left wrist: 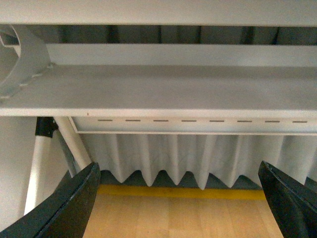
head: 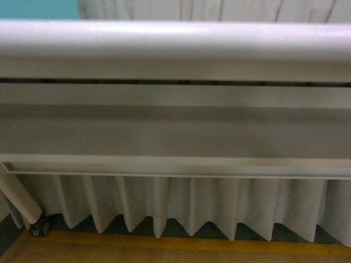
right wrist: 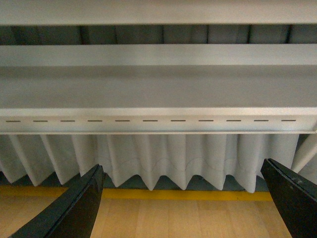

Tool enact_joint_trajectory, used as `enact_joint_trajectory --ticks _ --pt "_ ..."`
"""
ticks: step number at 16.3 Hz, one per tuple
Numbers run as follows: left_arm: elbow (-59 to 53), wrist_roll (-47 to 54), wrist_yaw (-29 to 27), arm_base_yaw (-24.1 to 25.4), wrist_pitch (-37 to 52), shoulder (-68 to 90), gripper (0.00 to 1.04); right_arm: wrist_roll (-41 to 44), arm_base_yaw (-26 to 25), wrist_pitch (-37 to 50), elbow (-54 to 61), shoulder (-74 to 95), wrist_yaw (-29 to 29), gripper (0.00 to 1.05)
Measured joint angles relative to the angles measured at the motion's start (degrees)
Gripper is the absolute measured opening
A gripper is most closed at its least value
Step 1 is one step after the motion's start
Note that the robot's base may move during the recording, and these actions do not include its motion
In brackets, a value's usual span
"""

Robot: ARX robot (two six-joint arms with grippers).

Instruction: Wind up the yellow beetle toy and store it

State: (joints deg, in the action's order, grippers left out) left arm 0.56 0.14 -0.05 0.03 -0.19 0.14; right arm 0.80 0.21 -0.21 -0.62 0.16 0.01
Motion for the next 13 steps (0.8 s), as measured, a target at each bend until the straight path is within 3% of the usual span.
enact_joint_trajectory --ticks 13 --pt "0.00 0.02 0.02 0.00 -0.11 0.00 0.98 0.00 0.00 -0.07 0.00 0.00 0.02 0.98"
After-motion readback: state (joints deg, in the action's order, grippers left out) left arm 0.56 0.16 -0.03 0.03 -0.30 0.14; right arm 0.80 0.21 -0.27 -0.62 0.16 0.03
